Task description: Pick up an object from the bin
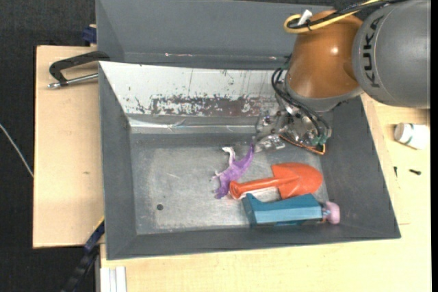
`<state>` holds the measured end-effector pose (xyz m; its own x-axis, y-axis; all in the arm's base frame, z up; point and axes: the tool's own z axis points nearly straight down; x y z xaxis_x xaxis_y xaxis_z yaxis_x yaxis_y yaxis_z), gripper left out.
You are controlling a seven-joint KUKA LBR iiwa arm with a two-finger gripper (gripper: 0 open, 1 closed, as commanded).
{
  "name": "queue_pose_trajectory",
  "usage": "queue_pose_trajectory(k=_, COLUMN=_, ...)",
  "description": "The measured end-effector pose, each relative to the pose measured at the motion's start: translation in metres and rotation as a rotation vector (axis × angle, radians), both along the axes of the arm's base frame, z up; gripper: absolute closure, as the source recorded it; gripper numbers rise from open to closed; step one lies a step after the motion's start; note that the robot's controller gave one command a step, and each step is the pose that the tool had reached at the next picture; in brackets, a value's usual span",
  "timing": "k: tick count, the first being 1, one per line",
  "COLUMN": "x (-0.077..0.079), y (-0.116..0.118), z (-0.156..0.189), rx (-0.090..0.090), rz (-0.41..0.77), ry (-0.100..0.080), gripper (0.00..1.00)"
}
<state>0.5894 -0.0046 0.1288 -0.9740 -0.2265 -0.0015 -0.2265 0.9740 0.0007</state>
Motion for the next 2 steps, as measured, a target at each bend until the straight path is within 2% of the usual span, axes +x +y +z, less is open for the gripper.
queue_pose_trajectory(k=1, x=-0.0189, y=-0.0252, z=0.0614, rx=-0.001, rz=0.447, ry=-0.006, gripper=1.00)
queue_pose_trajectory(k=2, x=-0.0189, y=-0.0251, z=0.0614, rx=-0.001, rz=0.447, ry=-0.006, gripper=0.00)
